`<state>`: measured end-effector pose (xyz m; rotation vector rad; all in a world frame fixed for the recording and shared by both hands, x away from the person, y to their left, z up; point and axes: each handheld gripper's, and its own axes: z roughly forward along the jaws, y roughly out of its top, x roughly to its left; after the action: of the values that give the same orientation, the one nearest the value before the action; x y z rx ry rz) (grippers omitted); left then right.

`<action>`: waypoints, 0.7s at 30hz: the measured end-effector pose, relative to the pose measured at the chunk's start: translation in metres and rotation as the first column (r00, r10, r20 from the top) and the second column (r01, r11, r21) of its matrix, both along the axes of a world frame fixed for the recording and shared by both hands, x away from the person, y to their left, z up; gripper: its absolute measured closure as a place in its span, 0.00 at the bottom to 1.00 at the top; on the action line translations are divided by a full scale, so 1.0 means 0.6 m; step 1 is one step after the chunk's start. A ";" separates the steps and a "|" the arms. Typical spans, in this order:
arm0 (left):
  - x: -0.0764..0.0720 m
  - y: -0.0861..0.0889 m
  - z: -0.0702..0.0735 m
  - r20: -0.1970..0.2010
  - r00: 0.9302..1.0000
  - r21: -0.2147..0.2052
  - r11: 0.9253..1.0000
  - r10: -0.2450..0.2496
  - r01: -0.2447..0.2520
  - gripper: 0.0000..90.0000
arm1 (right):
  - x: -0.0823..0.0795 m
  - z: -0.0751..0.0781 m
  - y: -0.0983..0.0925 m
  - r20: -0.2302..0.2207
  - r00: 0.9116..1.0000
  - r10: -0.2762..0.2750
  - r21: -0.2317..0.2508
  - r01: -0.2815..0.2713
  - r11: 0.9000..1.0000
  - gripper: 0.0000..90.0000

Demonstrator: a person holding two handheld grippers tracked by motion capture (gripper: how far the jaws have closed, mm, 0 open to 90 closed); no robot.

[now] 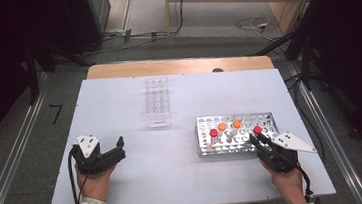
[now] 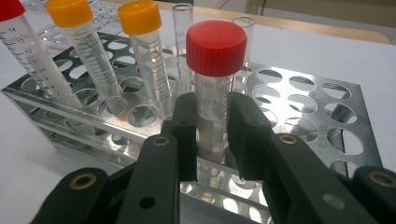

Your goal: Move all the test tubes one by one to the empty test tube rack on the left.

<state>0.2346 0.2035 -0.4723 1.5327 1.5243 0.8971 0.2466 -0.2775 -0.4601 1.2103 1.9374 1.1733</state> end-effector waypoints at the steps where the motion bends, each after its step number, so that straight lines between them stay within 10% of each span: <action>1: 0.000 0.000 0.000 0.000 1.000 0.000 1.000 0.000 0.000 0.07 | 0.000 0.000 0.000 0.001 1.000 -0.001 -0.001 0.001 1.000 0.79; 21: 0.000 0.000 0.001 0.002 1.000 -0.001 1.000 0.000 0.000 0.07 | -0.009 0.020 -0.001 0.056 0.998 -0.003 0.002 0.003 1.000 0.80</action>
<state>0.2344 0.2035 -0.4719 1.5304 1.5228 0.8975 0.2412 -0.2783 -0.4483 1.1685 1.8937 1.1951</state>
